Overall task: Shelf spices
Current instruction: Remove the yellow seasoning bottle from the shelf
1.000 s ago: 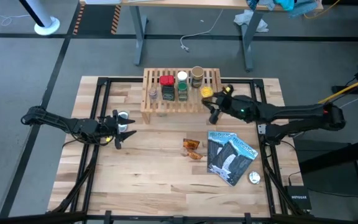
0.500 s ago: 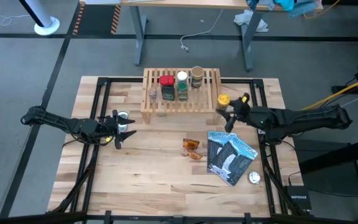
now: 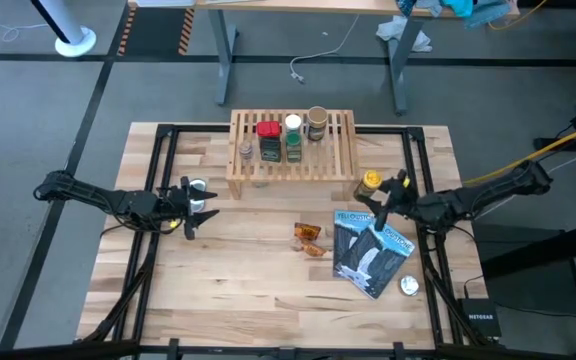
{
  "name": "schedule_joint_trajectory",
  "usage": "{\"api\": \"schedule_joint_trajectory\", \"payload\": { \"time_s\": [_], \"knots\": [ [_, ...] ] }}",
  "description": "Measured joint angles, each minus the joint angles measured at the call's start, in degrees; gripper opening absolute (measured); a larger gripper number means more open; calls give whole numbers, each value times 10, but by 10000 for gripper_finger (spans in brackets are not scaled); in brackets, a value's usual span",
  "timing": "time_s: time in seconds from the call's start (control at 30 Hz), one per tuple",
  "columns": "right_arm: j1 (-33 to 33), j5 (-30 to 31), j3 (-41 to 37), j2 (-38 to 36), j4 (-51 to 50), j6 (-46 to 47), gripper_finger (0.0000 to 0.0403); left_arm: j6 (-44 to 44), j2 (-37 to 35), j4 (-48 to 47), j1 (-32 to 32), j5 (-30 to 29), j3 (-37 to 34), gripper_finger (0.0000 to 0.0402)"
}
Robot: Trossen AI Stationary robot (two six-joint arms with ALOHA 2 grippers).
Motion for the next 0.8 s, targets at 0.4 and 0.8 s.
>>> {"api": "schedule_joint_trajectory", "payload": {
  "time_s": [0.4, 0.8],
  "knots": [
    [82, 0, -62, 36, 109, 54, 223, 0, 0, 0, 0, 0, 0, 241],
    [90, 0, -104, 183, 297, 85, 223, 0, 0, 0, 0, 0, 0, 241]
  ]
}}
